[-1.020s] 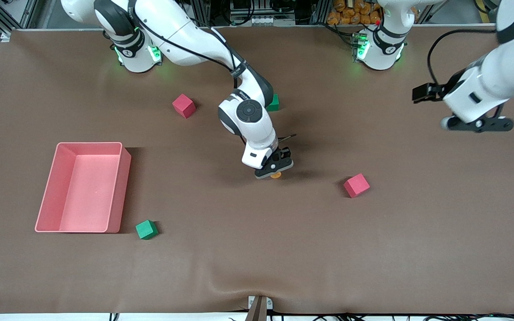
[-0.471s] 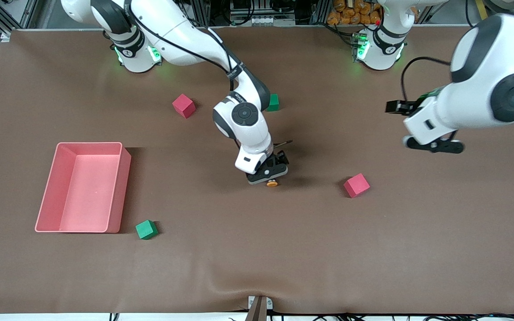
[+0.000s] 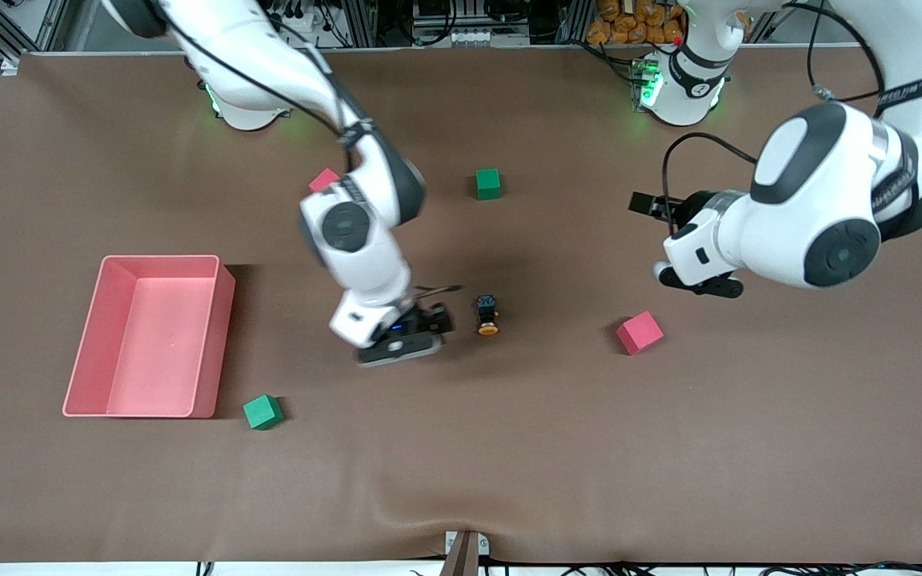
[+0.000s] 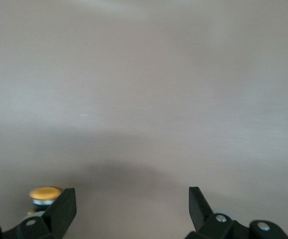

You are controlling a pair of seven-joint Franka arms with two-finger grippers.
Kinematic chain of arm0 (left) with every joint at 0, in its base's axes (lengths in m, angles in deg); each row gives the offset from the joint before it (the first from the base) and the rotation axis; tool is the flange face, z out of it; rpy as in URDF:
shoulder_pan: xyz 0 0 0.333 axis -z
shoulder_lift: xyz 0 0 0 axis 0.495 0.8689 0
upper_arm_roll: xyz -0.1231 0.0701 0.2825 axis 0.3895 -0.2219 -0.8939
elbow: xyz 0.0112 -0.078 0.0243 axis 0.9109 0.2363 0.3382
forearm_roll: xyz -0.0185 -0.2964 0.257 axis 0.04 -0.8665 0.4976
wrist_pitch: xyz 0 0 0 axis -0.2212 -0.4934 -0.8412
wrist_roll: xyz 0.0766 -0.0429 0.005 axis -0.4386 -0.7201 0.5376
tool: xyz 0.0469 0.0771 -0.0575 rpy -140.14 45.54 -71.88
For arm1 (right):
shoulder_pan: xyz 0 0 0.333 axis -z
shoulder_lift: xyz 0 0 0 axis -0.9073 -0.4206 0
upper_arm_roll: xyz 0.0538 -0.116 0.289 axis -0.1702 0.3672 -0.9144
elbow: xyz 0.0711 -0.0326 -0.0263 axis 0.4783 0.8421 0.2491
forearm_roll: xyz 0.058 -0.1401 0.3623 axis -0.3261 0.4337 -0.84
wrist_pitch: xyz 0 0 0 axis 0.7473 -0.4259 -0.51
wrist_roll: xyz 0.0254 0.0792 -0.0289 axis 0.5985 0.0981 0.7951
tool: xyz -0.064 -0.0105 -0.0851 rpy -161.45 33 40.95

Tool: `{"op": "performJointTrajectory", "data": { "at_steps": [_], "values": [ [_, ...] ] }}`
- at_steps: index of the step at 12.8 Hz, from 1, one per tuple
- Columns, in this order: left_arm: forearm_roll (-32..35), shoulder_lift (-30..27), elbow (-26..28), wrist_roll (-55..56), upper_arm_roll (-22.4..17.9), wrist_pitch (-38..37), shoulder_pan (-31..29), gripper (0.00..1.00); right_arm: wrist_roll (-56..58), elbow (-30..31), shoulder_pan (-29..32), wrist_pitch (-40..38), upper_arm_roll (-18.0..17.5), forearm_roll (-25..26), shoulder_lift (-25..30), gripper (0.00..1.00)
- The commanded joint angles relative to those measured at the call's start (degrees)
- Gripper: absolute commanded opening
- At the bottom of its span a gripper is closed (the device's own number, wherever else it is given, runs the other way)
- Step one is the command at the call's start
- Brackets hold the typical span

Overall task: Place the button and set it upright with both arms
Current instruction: 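Set the button down with the right gripper while the left gripper approaches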

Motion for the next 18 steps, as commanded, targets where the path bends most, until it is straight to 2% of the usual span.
{"op": "performJointTrajectory", "data": {
  "at_steps": [1,4,7,9,12,13,15,18],
  "values": [
    [-3.33,3.1,-3.7,4.86,-0.04,-0.82,-0.65,1.0,4.04,6.78,5.86,-8.26,-1.1,0.26,11.21,1.0],
    [-2.89,6.88,-3.71,5.31,0.13,0.22,1.97,1.0,13.36,6.87,13.76,-19.33,-1.28,0.17,18.24,1.0],
    [0.96,10.13,-3.8,5.58,-0.04,4.35,6.45,1.0,19.95,6.87,21.93,-31.11,-1.28,0.0,25.19,1.0],
    [1.33,12.68,-4.15,6.45,-0.04,7.77,8.75,1.0,24.61,6.87,26.94,-35.87,-1.19,-0.09,29.76,1.0],
    [1.76,18.83,-8.09,9.43,-0.83,14.53,13.65,1.0,27.53,7.31,32.84,-42.37,-1.01,0.43,36.7,1.0],
    [2.81,20.32,-9.76,11.19,-2.66,17.08,17.59,1.0,27.71,6.96,33.56,-43.79,-0.32,0.7,37.42,1.0],
    [2.56,22.61,-11.88,12.96,-8.89,21.74,25.86,1.0,31.12,6.34,33.91,-44.94,0.13,2.8,38.57,1.0],
    [2.47,24.99,-11.97,12.97,-9.89,27.11,28.0,1.0,33.87,3.54,36.28,-46.42,0.13,3.16,37.96,1.0]
  ]
}}
